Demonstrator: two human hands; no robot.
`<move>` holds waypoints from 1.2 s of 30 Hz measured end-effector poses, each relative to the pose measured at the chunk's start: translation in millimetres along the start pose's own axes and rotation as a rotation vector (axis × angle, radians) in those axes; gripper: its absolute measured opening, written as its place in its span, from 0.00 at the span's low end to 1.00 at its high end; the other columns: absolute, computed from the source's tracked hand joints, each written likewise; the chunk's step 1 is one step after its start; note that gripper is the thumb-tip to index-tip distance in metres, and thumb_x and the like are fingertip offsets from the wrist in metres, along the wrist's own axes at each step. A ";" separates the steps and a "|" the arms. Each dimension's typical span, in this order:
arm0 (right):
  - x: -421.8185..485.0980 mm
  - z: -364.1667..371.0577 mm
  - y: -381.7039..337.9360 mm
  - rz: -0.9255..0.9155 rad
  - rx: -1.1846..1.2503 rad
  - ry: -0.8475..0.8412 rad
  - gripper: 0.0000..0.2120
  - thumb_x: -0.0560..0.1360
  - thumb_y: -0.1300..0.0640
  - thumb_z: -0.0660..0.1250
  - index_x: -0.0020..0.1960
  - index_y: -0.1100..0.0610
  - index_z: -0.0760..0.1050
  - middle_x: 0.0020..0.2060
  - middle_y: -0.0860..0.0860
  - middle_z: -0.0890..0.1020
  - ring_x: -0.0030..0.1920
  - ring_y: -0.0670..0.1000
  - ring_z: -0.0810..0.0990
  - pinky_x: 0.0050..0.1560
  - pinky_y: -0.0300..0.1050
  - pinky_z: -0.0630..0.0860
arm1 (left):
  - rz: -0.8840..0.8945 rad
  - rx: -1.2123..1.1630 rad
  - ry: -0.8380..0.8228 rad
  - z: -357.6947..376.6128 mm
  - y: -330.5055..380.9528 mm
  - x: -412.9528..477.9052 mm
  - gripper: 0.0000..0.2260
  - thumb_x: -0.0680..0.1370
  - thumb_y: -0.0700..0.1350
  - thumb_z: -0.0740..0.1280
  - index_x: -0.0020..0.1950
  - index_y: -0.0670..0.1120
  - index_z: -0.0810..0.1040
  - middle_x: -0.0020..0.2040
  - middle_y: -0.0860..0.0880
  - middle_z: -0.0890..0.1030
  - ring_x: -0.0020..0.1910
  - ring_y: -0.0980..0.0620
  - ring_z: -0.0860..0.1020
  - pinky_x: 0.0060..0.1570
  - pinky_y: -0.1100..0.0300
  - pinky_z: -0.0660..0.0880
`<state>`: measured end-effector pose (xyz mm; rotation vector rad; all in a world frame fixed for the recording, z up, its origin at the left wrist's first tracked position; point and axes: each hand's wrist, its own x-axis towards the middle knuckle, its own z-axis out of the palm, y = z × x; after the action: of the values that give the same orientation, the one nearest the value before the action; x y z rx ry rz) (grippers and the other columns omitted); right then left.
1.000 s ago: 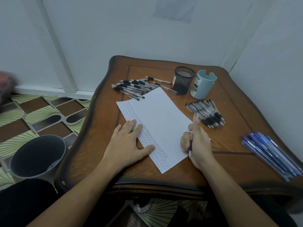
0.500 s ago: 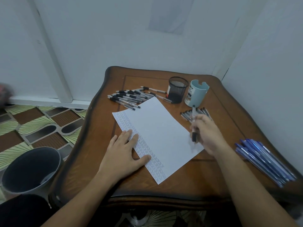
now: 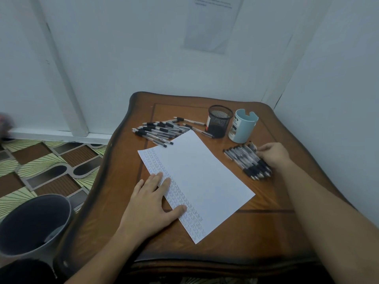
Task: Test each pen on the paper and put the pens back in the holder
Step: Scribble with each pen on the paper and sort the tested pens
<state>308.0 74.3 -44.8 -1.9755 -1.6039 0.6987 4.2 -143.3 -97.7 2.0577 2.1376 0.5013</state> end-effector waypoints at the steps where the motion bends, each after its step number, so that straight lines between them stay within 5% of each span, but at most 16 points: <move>1: -0.2 -0.1 -0.3 0.002 -0.007 0.001 0.07 0.76 0.61 0.71 0.54 0.61 0.82 0.55 0.57 0.81 0.52 0.53 0.75 0.53 0.47 0.72 | 0.003 0.006 -0.001 0.4 -0.1 0.0 0.45 0.65 0.77 0.43 0.77 0.56 0.58 0.79 0.54 0.53 0.77 0.57 0.48 0.71 0.58 0.37; 5: -6.4 -0.1 -12.6 -0.053 -0.057 0.103 0.07 0.76 0.61 0.70 0.54 0.58 0.81 0.54 0.55 0.81 0.51 0.52 0.75 0.50 0.46 0.72 | 0.003 -0.021 0.010 0.8 -0.1 0.2 0.44 0.66 0.77 0.45 0.77 0.55 0.60 0.79 0.53 0.54 0.77 0.56 0.50 0.71 0.57 0.38; 8: -19.5 13.7 -38.7 -0.256 -0.094 0.173 0.06 0.78 0.61 0.67 0.53 0.56 0.81 0.54 0.53 0.81 0.52 0.51 0.76 0.49 0.44 0.71 | 0.001 0.001 -0.004 -0.8 -0.1 -0.3 0.45 0.65 0.77 0.43 0.77 0.57 0.56 0.79 0.54 0.51 0.77 0.57 0.47 0.71 0.57 0.36; 13: -49.2 84.6 -102.9 -0.488 -0.018 -0.197 0.05 0.78 0.59 0.68 0.52 0.55 0.83 0.50 0.49 0.82 0.51 0.48 0.79 0.46 0.38 0.71 | 0.003 -0.007 -0.009 -0.8 -0.3 -0.5 0.41 0.69 0.76 0.48 0.78 0.56 0.55 0.79 0.54 0.50 0.77 0.57 0.45 0.69 0.58 0.34; 16: -56.6 132.3 -126.5 -0.496 0.019 -0.344 0.11 0.79 0.60 0.67 0.60 0.57 0.81 0.52 0.48 0.80 0.53 0.49 0.78 0.49 0.38 0.72 | 0.009 -0.003 -0.019 -1.6 -1.0 -0.9 0.39 0.72 0.74 0.52 0.78 0.56 0.53 0.79 0.54 0.49 0.77 0.57 0.44 0.70 0.58 0.33; 18: -58.8 158.0 -137.7 -0.456 0.022 -0.340 0.13 0.80 0.57 0.66 0.63 0.53 0.80 0.58 0.49 0.81 0.58 0.51 0.77 0.59 0.47 0.74 | 0.009 -0.003 -0.021 -1.7 -1.3 -1.3 0.39 0.72 0.74 0.52 0.78 0.56 0.53 0.79 0.54 0.48 0.77 0.57 0.44 0.70 0.58 0.33; 23: -58.3 185.2 -147.3 -0.406 -0.103 -0.177 0.06 0.78 0.52 0.67 0.51 0.49 0.82 0.59 0.51 0.81 0.58 0.54 0.78 0.60 0.53 0.73 | 0.009 -0.001 -0.018 1.2 -4.2 -0.3 0.39 0.72 0.75 0.52 0.78 0.57 0.53 0.79 0.54 0.48 0.77 0.56 0.43 0.70 0.58 0.32; 27: -57.6 168.2 -139.6 -0.400 0.091 -0.218 0.05 0.78 0.59 0.67 0.46 0.56 0.81 0.47 0.51 0.80 0.42 0.48 0.76 0.42 0.44 0.73 | 0.012 0.012 -0.021 2.3 -6.0 0.2 0.39 0.72 0.75 0.51 0.78 0.56 0.53 0.79 0.54 0.48 0.77 0.56 0.44 0.69 0.58 0.32; 36: -72.1 84.0 -112.9 0.056 1.189 -0.286 0.04 0.83 0.53 0.60 0.49 0.51 0.70 0.43 0.52 0.82 0.44 0.51 0.82 0.50 0.50 0.76 | 0.004 0.012 -0.031 2.3 -5.6 0.3 0.44 0.66 0.77 0.45 0.78 0.56 0.54 0.79 0.53 0.50 0.77 0.55 0.46 0.71 0.57 0.35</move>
<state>157.5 29.1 -26.9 -1.0433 -0.8460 1.5386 -0.4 -142.7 -101.6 2.0628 2.1243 0.4559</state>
